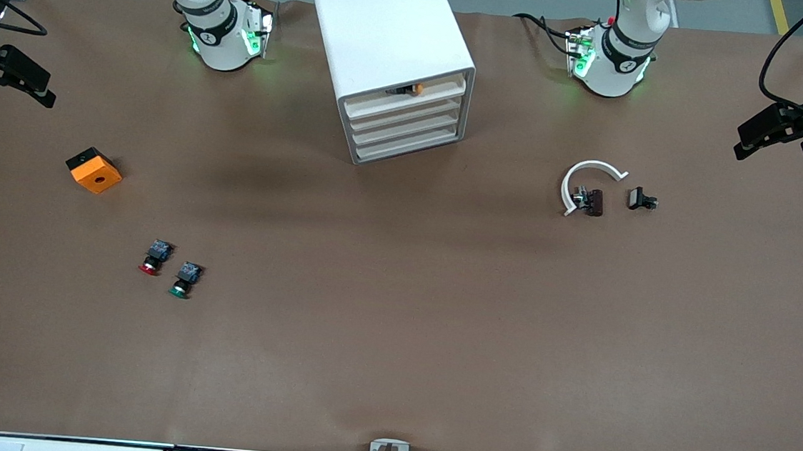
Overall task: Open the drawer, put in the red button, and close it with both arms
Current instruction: 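Reach the right gripper to the red button while the left gripper reaches the drawer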
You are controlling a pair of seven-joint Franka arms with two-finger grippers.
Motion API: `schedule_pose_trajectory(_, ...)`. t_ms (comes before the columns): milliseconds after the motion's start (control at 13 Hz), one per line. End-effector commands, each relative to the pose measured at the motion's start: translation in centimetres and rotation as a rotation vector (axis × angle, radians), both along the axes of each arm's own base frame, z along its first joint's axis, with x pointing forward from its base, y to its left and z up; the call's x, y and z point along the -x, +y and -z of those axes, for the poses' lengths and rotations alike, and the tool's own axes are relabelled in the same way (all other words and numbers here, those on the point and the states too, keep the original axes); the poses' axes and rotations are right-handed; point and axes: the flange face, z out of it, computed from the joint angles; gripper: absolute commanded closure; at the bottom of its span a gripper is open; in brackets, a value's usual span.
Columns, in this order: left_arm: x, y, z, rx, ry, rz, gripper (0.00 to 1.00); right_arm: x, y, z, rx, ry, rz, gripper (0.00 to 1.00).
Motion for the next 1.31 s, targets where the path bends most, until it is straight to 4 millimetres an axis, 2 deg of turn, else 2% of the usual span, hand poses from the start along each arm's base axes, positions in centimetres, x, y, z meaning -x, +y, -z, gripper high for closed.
schedule_pose_trajectory(0,-0.1,0.4,-0.5,0.007,0.002,-0.001,0.00,-0.1,-0.1,-0.4,-0.013,0.000,0.008,0.00)
schedule_pose_trajectory(231,-0.9,0.9,-1.0,0.010,-0.012,-0.010,0.00,-0.1,-0.1,-0.4,-0.013,0.000,0.008,0.00)
schedule_pose_trajectory(385,-2.1,0.7,-0.3,0.020,-0.002,-0.004,0.00,-0.1,-0.1,-0.4,-0.013,0.000,0.008,0.00)
schedule_pose_trajectory(538,-3.4,0.6,1.8,0.022,0.036,-0.001,0.00,-0.1,-0.1,-0.4,-0.013,0.000,0.008,0.00)
schedule_pose_trajectory(615,-3.9,0.0,2.6,0.028,0.049,-0.005,0.00,-0.1,-0.1,-0.4,-0.013,0.000,0.008,0.00)
schedule_pose_trajectory(769,-5.1,-1.0,5.1,0.154,0.104,-0.088,0.00,-0.1,-0.1,-0.2,-0.013,0.004,0.006,0.00)
schedule_pose_trajectory(923,-6.1,-2.1,7.0,0.201,0.151,-0.204,0.00,-0.4,-0.1,0.8,-0.014,0.020,0.003,0.00)
schedule_pose_trajectory(1154,-7.8,-4.8,11.6,0.243,0.263,-0.326,0.00,-1.1,-2.5,8.6,-0.018,0.059,0.056,0.00)
schedule_pose_trajectory(1231,-8.4,-6.0,13.2,0.288,0.305,-0.357,0.00,-1.2,-3.1,10.4,-0.019,0.056,0.075,0.00)
